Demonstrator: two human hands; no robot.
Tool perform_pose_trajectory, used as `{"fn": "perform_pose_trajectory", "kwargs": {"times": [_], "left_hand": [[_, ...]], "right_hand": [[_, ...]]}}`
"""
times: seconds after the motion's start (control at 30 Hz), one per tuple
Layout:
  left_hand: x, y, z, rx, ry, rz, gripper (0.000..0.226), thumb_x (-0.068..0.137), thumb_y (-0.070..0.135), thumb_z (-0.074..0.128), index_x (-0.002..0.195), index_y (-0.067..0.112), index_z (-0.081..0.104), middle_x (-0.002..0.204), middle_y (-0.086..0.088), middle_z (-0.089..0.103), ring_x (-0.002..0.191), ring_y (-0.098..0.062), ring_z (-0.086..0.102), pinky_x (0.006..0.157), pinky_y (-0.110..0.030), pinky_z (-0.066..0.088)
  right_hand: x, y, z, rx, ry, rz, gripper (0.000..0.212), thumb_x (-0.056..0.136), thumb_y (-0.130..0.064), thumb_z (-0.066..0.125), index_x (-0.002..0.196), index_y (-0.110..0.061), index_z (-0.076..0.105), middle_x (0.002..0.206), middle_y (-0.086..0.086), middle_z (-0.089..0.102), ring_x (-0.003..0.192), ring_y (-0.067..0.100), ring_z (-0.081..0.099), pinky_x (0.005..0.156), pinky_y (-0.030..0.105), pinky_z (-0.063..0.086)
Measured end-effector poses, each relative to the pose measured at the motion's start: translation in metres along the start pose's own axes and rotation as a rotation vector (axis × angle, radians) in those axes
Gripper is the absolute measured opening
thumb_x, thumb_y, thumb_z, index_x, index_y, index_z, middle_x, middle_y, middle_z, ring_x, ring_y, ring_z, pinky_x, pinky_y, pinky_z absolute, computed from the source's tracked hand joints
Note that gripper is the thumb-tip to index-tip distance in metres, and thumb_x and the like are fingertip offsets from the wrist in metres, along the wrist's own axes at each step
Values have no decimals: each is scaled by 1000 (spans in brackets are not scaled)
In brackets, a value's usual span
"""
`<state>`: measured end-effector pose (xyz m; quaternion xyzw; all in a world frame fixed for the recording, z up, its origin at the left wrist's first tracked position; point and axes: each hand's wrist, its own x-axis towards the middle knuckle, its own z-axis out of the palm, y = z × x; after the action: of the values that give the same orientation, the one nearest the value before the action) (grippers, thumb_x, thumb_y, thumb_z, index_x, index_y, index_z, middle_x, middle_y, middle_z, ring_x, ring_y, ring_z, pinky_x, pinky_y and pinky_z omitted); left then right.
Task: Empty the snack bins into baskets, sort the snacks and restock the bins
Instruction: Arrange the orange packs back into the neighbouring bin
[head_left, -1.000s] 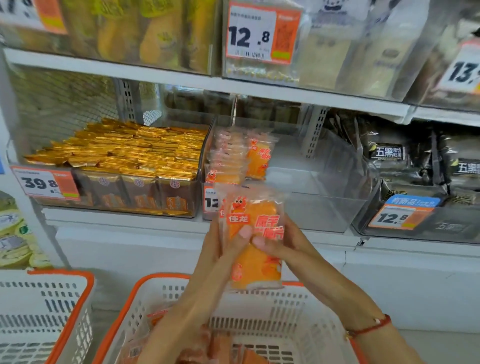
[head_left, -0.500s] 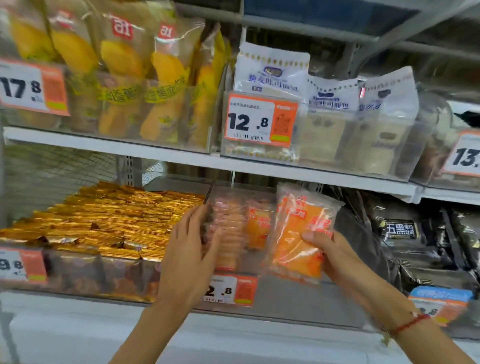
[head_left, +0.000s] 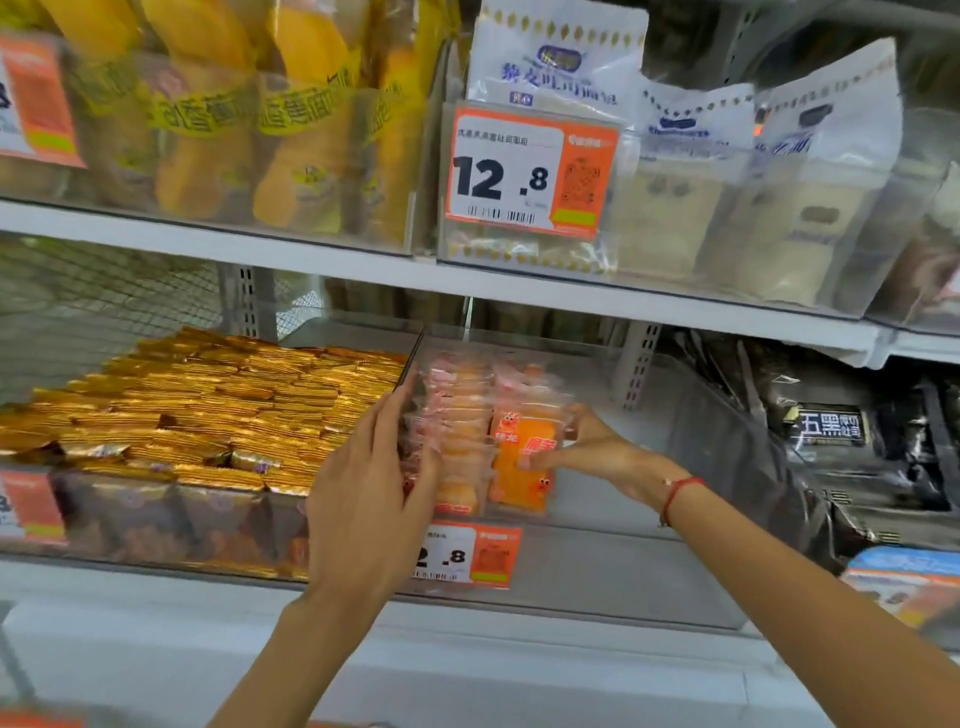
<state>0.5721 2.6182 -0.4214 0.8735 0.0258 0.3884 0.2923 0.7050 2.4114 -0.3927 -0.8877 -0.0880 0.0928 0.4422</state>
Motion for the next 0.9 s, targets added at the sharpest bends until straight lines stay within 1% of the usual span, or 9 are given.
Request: {"fn": "perform_pose_trajectory", "kwargs": {"times": [0.07,0.13,0.3,0.43,0.5,0.57,0.67,0.8,0.9], "left_hand": [[-1,2,0,7,7,-17,56,97,50,38,147,26,35,137,4,54,113,-17,59,91,-40,49],[0,2,0,15,3,-22,58,95,51,37,148,27,34,138,4,53,114,-18,58,92,-39,49],[0,0,2,36,-3,-33,59,96,50,40,149,26,32,141,1,52,118,-20,57,94,-42,49],[0,-3,2,47,-14,-18,60,97,52,38,151,27,28,144,2,49,121,-20,55,96,-41,47],[0,-3,3,53,-10,-14,59,98,53,35,150,26,29,143,0,50,121,-21,56,96,-42,47],[-1,-3,3,56,-7,-18,59,98,52,36,150,25,31,142,-1,51,119,-23,57,95,-43,48],[-1,-2,3,57,-15,-17,58,98,52,37,149,24,32,141,-1,52,118,-23,57,95,-42,48],[-1,-3,1,57,-35,-30,59,97,48,41,150,25,29,145,1,47,124,-21,53,100,-42,44],[0,-3,1,76,-49,-12,59,98,50,37,150,25,28,147,1,45,125,-20,51,101,-40,43]], "right_hand": [[-1,0,-3,-75,50,40,99,60,-37,90,139,-22,32,132,-4,36,123,20,42,100,33,43],[-2,-4,-4,-60,86,50,108,55,-36,93,141,-23,29,134,-2,40,124,23,45,100,40,47],[-9,-14,7,-66,121,-156,125,67,0,84,154,-19,-3,122,-3,47,117,15,47,98,34,47],[-8,-17,8,-276,33,-264,96,75,-4,79,147,-30,21,123,1,54,117,24,54,90,38,54],[-5,-14,12,-364,50,-254,90,76,-12,79,145,-33,24,131,8,48,121,29,52,92,45,54],[-5,-15,15,-422,66,-245,87,80,-16,77,146,-31,22,138,9,41,122,27,50,96,42,52],[-10,-21,5,-620,102,-272,89,78,-29,79,147,-30,21,146,8,28,130,28,39,101,40,44],[-4,-33,0,-807,130,-260,114,73,-34,81,154,-32,0,161,5,-9,147,32,-1,118,51,19],[12,-37,13,-818,72,-258,111,76,-32,74,155,-22,-4,163,4,-7,149,26,-9,121,48,7]]}}
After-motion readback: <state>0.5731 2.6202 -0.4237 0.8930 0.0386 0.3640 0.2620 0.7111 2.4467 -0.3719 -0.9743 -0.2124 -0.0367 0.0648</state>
